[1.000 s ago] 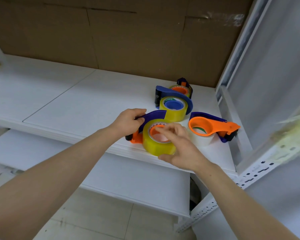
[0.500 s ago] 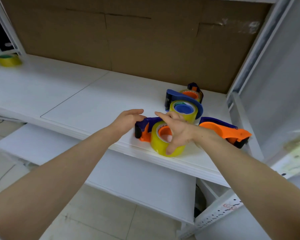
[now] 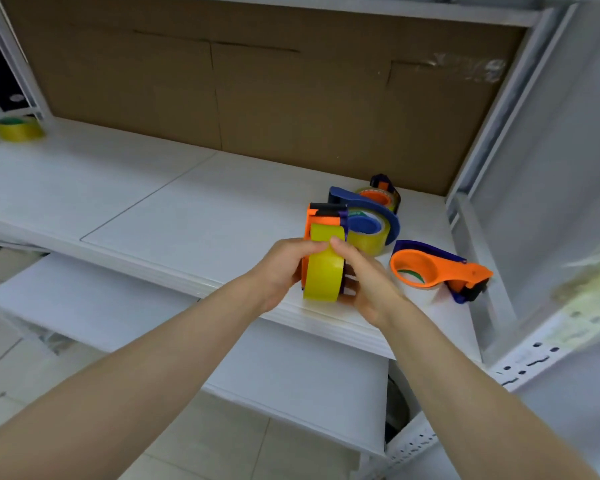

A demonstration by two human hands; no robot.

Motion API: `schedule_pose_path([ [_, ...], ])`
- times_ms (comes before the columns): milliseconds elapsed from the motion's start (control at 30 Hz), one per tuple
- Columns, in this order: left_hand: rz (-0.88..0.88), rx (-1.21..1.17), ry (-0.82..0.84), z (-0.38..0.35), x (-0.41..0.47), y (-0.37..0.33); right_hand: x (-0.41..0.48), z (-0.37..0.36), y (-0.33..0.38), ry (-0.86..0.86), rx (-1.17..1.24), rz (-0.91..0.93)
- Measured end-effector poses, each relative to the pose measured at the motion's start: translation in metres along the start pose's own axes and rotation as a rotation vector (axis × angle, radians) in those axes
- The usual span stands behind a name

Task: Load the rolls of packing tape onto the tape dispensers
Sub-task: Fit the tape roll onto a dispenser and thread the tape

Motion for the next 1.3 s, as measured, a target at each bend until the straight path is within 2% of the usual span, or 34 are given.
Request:
schedule_pose_path([
  [67, 0.005, 0.008, -0.018, 0.000, 0.001, 0.004, -0.006, -0.001, 0.008, 0.004, -0.170, 0.065],
  [167, 0.006, 0.016, -0.077, 0.003, 0.004, 0.008, -0.011, 0.008, 0.012, -0.071, -0.304, 0.144],
  [267, -0.009, -0.016, -0.107, 0.003, 0.004, 0.008, -0.020, 0.010, 0.007, -0.157, -0.235, 0.255],
  [400, 0.003, -0.041, -0.083, -0.002, 0.003, 0.010, -0.022, 0.001, -0.013, -0.029, -0.215, 0.367],
  [500, -0.012, -0.068, -0.063, -0.003, 0.004, 0.013, -0.018, -0.003, -0.017, -0.100, -0.251, 0.433],
  [700, -0.026, -0.186, -0.072, 0.002, 0.008, 0.016, -0.013, -0.014, -0.008, -0.222, -0.303, 0.433],
  [867, 0.005, -0.239, -0.076, -0.001, 0.007, 0.017, -0.001, -0.019, -0.002, -0.332, -0.272, 0.290],
  [967, 0.016, -0.221, -0.090, -0.007, 0.005, 0.016, 0.008, -0.021, -0.003, -0.290, -0.225, 0.148],
  [1033, 0.015, -0.211, -0.110, -0.009, 0.006, 0.017, 0.007, -0.018, -0.007, -0.211, -0.090, 0.068],
  [1100, 0.013, -0.200, -0.130, -0.008, 0.008, 0.016, 0.004, -0.013, -0.014, -0.108, -0.015, 0.126],
  [1167, 0.010, -0.172, -0.150, -0.007, 0.010, 0.015, -0.001, -0.008, -0.021, -0.034, -0.075, 0.261],
  [1233, 0.010, -0.139, -0.179, -0.007, 0.012, 0.014, -0.003, -0.006, -0.023, -0.042, -0.113, 0.365],
  [1300, 0.007, -0.119, -0.184, -0.009, 0.011, 0.012, -0.004, -0.006, -0.018, -0.121, -0.128, 0.409],
])
Point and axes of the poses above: each hand's wrist, its own x-axis towards the middle knuckle, its own z-axis out of the back of the hand, y = z × x, the point moved 4 cm from there along x, towards the middle knuckle, and after that the axes turned 10 degrees about -y, right-handed, at the moved point
